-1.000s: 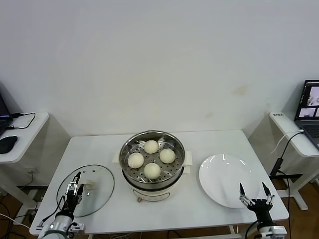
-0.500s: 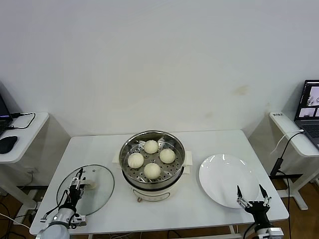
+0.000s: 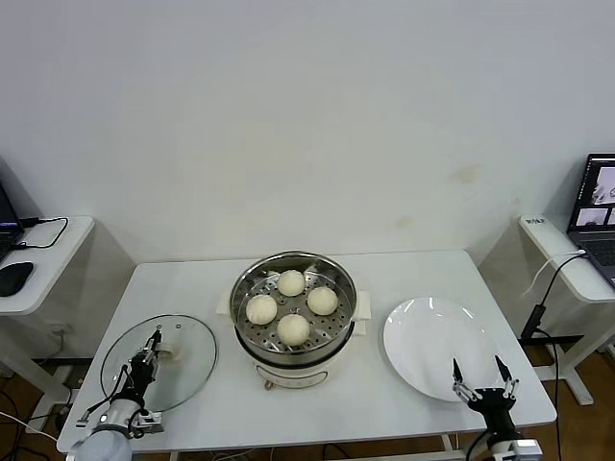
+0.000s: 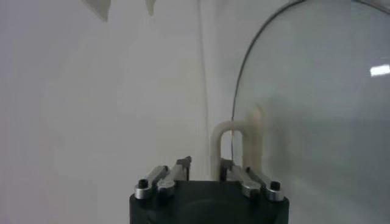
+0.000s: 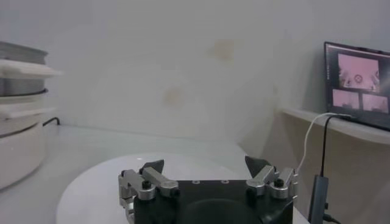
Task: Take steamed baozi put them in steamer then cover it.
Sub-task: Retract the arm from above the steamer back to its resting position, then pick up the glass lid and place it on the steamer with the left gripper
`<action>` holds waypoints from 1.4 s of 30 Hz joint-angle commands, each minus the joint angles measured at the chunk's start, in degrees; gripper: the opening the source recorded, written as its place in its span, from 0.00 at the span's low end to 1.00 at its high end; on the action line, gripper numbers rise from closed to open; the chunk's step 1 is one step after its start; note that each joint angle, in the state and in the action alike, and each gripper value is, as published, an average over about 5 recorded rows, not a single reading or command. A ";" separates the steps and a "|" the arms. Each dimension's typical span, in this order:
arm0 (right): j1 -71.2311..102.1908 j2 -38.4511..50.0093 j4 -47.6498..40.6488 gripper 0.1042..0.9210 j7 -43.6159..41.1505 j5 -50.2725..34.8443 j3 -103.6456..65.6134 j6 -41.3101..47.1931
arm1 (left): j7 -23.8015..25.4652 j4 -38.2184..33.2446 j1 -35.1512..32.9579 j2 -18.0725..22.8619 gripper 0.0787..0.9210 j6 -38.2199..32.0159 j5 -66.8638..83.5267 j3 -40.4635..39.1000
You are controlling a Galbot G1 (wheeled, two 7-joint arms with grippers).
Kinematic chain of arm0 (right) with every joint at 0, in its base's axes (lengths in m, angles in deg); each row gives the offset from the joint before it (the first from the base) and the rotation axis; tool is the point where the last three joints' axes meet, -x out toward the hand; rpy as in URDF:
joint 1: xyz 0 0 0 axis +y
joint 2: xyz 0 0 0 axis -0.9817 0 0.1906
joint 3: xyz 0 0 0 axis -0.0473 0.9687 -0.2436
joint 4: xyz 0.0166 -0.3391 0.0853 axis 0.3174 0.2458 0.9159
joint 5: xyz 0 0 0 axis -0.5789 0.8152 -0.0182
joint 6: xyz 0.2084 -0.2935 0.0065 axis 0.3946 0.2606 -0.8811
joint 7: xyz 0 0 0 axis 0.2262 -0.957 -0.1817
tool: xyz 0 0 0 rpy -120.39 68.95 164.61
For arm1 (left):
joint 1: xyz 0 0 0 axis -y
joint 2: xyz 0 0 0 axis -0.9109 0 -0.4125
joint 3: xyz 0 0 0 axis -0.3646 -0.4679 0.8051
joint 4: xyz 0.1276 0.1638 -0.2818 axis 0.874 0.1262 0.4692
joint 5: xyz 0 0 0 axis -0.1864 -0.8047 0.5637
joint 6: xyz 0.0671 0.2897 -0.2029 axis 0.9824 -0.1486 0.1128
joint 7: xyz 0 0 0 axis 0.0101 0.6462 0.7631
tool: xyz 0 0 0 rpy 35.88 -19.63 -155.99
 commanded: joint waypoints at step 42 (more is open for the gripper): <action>0.20 -6.22 3.60 0.88 1.61 15.33 3.51 -1.91 | 24.07 -36.57 14.35 -4.97 0.07 39.13 6.73 -28.31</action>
